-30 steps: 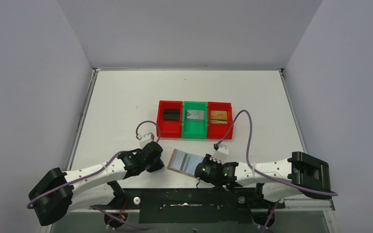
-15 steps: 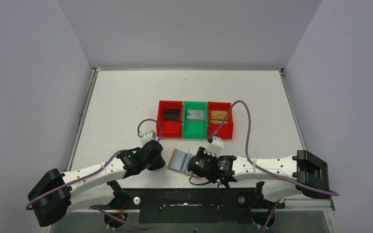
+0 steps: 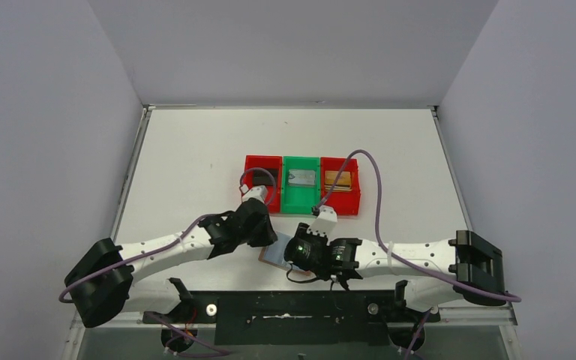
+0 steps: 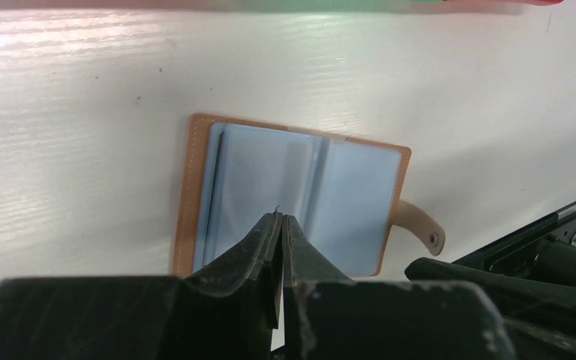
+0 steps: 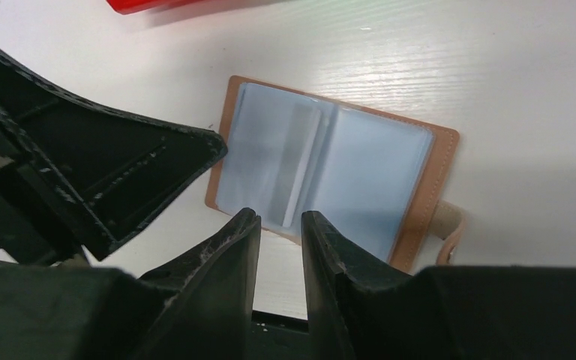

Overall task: Take the credit cards out of the card holder
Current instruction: Remove the credit card from the card holder.

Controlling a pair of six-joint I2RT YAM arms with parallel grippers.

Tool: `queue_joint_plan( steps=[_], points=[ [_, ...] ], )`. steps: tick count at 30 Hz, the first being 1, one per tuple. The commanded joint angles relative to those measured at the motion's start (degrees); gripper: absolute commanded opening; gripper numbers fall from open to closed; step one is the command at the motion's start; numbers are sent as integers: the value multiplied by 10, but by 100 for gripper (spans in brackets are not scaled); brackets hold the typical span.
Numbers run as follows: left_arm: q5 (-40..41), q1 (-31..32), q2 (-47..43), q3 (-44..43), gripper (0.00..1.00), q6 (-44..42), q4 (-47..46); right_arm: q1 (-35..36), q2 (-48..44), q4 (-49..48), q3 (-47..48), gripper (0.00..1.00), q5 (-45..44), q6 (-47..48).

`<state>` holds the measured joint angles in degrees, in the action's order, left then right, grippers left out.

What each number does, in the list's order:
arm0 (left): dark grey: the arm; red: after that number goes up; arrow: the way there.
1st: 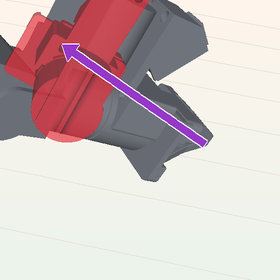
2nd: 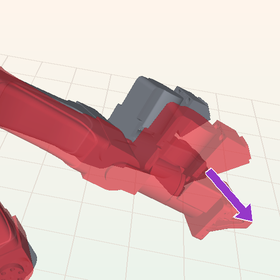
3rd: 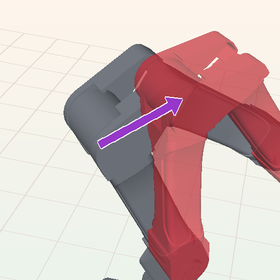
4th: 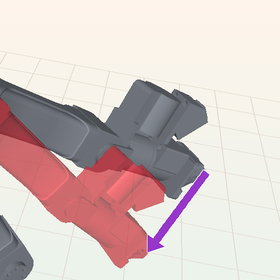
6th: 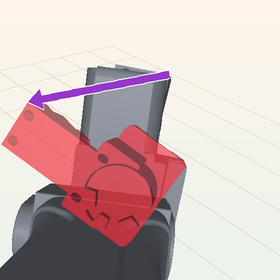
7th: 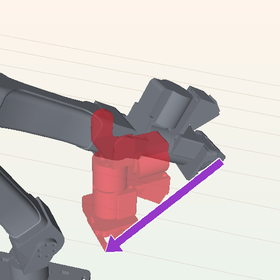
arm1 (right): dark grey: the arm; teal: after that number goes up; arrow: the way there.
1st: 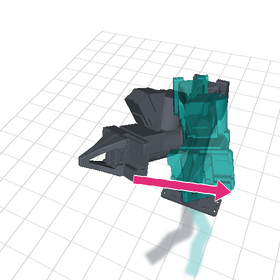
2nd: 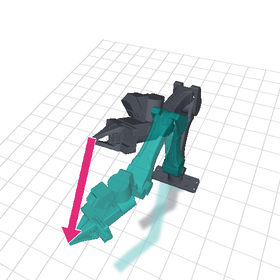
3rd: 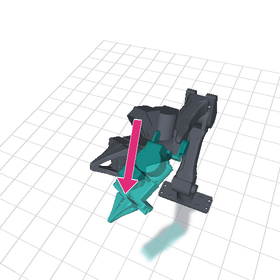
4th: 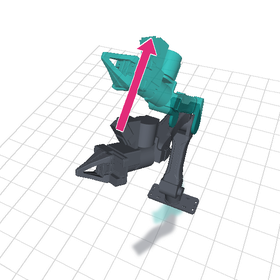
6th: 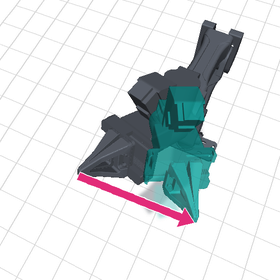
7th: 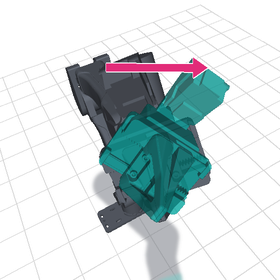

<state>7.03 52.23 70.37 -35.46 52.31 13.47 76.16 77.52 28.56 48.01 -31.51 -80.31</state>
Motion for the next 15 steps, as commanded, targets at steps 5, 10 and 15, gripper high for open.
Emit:
queue_joint_plan(
  steps=[5, 10, 15],
  points=[
    [25, -1, -36, 8, 19, 5, -10, -37, -104, -143, -144, 42, 19, -12],
    [21, -9, -32, 28, 32, 11, 0, -80, -101, -87, -139, 43, 48, -19],
    [-3, -11, -5, 42, 38, 10, -23, -104, -80, -109, -156, 49, 90, -22]
  ],
)
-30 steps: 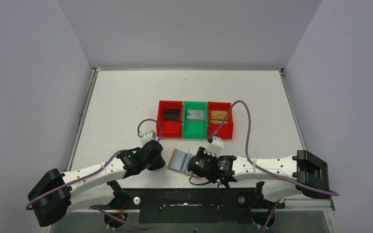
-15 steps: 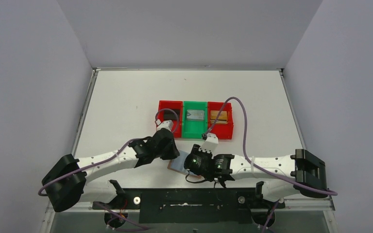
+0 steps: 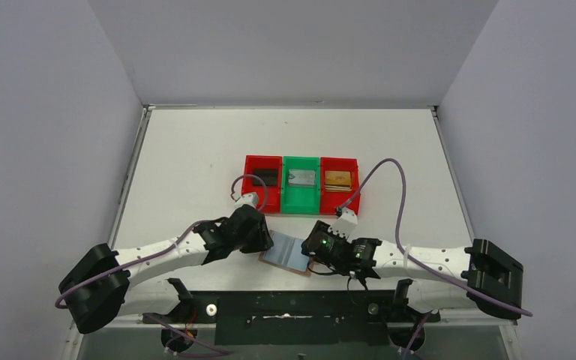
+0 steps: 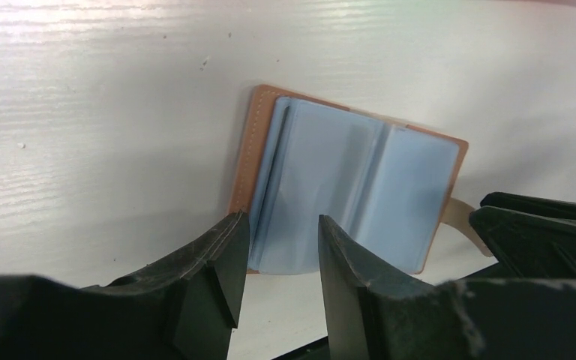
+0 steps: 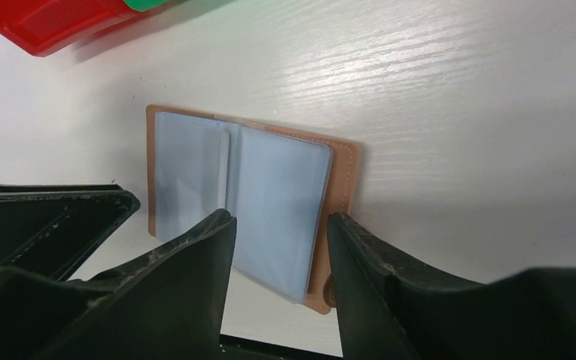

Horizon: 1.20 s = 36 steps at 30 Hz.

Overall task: Take the credit cards out of the card holder
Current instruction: Remove the credit card from the card holder.

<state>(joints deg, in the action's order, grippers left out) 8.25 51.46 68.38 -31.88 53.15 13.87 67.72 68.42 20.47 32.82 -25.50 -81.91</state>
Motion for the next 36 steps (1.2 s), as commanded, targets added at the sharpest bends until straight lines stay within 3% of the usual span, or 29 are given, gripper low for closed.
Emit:
queue_joint_plan(
  steps=[1, 16, 20, 23, 28, 32, 36],
  points=[
    [-22, -3, 17, 10, 38, 1, -32, -27, 17, -34, -5, 49, 44, -1],
    [-98, 21, -45, 89, 29, 68, -129, -122, 82, -155, 4, 45, 161, 161],
    [-101, 32, -47, 93, 28, 81, -136, -146, 84, -142, 16, 45, 169, 191],
    [-90, 47, -52, 89, 28, 90, -132, -156, 80, -71, 50, 47, 139, 217],
    [11, 55, -95, 57, 34, 97, -3, -134, 77, 73, 128, 51, 46, 220],
    [95, 44, -151, 36, 36, 111, 96, -78, 85, 68, 152, 55, 16, 187],
    [98, -20, -196, 36, 38, 98, 150, -31, 137, 57, 188, 56, -7, 150]
  ],
)
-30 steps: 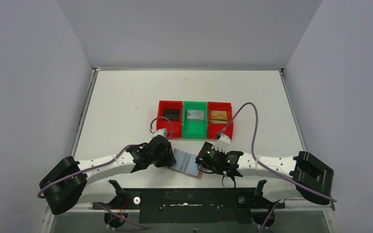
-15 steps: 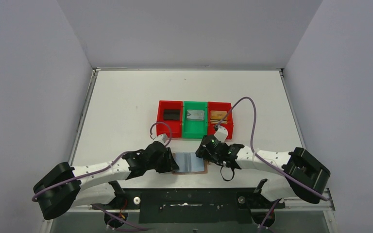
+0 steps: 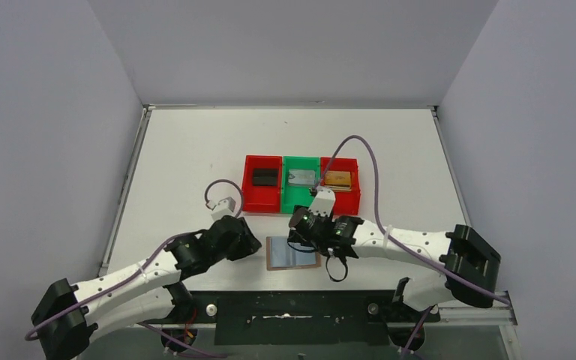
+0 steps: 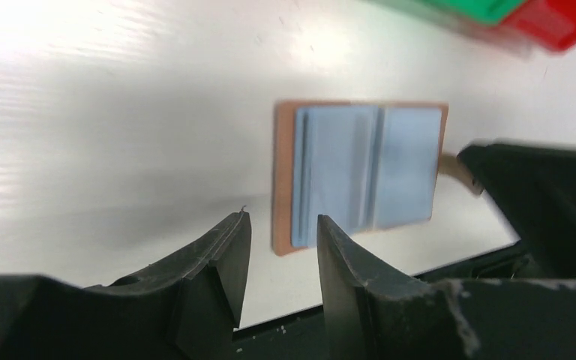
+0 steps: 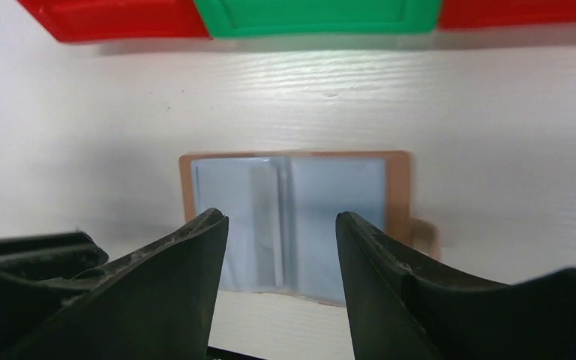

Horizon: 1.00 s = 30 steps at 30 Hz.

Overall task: Take the credit cards out of the card holder
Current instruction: Remove the credit card from the card holder.

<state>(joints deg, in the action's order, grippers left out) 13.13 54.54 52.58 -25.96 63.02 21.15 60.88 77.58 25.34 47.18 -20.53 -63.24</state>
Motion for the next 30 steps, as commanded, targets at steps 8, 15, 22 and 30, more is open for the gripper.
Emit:
queue_joint_plan(
  steps=[8, 15, 22, 30],
  points=[
    [-38, -176, -110, 18, 39, -36, 79, 80, 184, 36, 149, 54, -55, -39],
    [-50, -183, -130, 29, 39, -35, 76, 94, 241, 41, 192, 53, -38, -27],
    [-55, -183, -130, 30, 39, -40, 73, 99, 269, 91, 217, 42, -53, -40],
    [-59, -184, -130, 31, 39, -40, 70, 100, 261, 77, 210, 23, -52, -35]
  ],
)
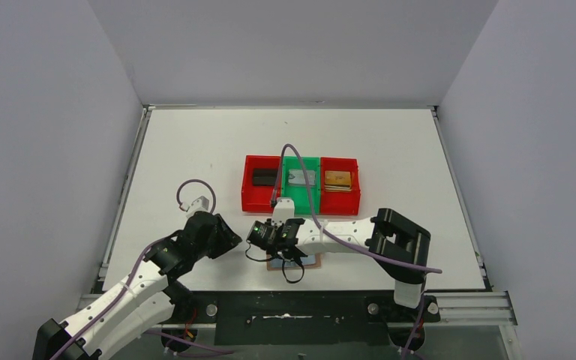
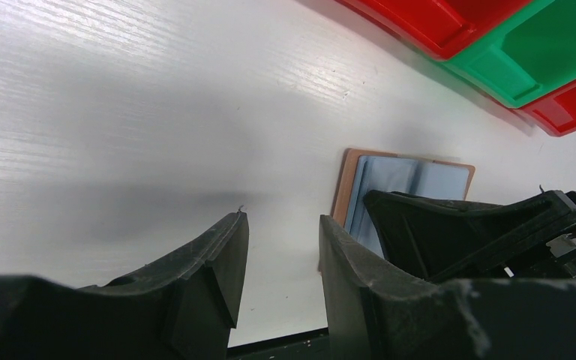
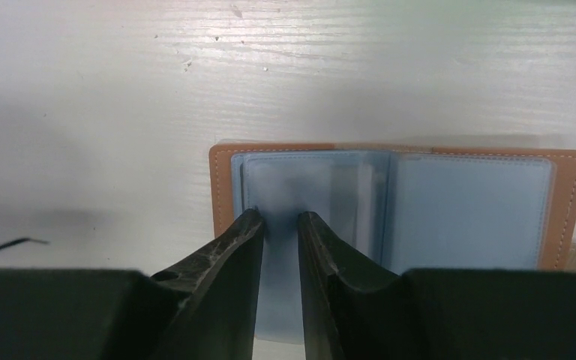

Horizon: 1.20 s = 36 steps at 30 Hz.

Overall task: Take the credit cards out of the card holder
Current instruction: Remove the credit card from the card holder.

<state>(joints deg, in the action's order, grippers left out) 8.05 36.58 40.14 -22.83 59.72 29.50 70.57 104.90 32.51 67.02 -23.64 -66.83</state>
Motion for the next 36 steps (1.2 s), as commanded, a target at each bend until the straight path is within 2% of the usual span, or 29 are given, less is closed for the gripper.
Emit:
queue_joint_plan(
  steps=[1, 7, 14, 21, 26, 33, 36],
  points=[
    [-9, -4, -5, 1, 39, -7, -15, 4, -13, 2, 11, 20, -20, 3],
    [-18, -4, -3, 2, 39, -7, -26, 4, -25, -13, 5, 5, -21, 11],
    [-80, -5, 10, 0, 39, -35, -87, -2, -75, -69, -34, 6, -13, 21],
    [-210, -4, 52, 15, 39, -59, -229, -39, -157, -241, -162, 7, 68, 18],
    [-307, 1, 103, 42, 40, -45, -347, -62, -192, -333, -235, 7, 109, -2],
    [-327, 44, 182, 32, 42, -43, -436, -81, -220, -391, -292, 8, 128, -26],
    [-318, 67, 216, 19, 42, -50, -445, -83, -225, -398, -302, 8, 129, -31]
  ],
)
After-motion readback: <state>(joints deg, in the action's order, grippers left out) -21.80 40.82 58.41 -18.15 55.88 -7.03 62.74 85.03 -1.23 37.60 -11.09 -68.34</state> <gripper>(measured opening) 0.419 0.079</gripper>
